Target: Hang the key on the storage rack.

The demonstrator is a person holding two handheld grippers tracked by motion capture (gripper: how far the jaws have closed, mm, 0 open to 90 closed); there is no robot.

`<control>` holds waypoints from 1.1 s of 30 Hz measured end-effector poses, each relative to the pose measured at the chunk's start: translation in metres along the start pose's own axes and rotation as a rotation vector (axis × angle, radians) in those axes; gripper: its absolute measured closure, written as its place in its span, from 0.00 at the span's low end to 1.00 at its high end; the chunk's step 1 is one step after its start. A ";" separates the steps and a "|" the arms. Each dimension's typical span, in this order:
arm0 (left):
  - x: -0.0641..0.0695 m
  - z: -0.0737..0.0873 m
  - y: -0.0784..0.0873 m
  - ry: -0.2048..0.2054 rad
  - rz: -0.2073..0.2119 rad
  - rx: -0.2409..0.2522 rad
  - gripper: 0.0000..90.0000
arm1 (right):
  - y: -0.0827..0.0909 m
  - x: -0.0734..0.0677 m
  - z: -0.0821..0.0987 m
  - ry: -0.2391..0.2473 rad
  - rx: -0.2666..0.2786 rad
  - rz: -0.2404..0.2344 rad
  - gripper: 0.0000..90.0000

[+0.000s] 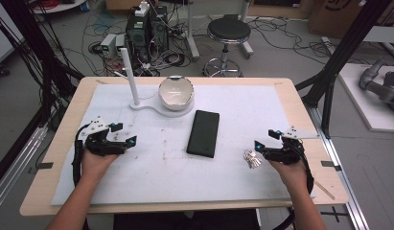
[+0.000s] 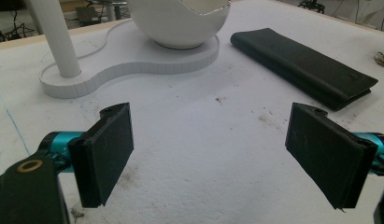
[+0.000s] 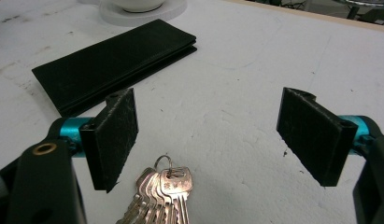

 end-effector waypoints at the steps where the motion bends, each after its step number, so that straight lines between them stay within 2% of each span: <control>1: 0.000 0.000 0.000 0.000 0.001 -0.002 0.17 | 0.000 0.000 0.000 0.002 -0.003 -0.003 0.23; 9: 0.001 0.000 -0.001 0.000 0.007 0.001 0.17 | -0.002 -0.002 0.001 0.008 -0.009 -0.009 0.23; 13: 0.001 -0.001 0.000 0.008 0.023 0.010 0.17 | -0.003 -0.002 0.001 0.007 -0.015 -0.008 0.23; 21: 0.006 -0.003 0.000 -0.012 0.051 0.014 0.17 | -0.002 -0.002 0.001 0.006 -0.018 -0.012 0.23; 33: 0.005 -0.002 -0.002 -0.004 0.049 0.008 0.17 | -0.006 -0.005 0.002 0.005 -0.032 -0.048 0.23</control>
Point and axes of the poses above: each handheld gripper's, and its own axes: y roughly backward along the jaws, z roughly out of its underside, x roughly to its right, the point moved 5 cm from there along -y, roughly forward along the jaws, and after that the axes turned 11 degrees about -z, right-handed, at the moved point
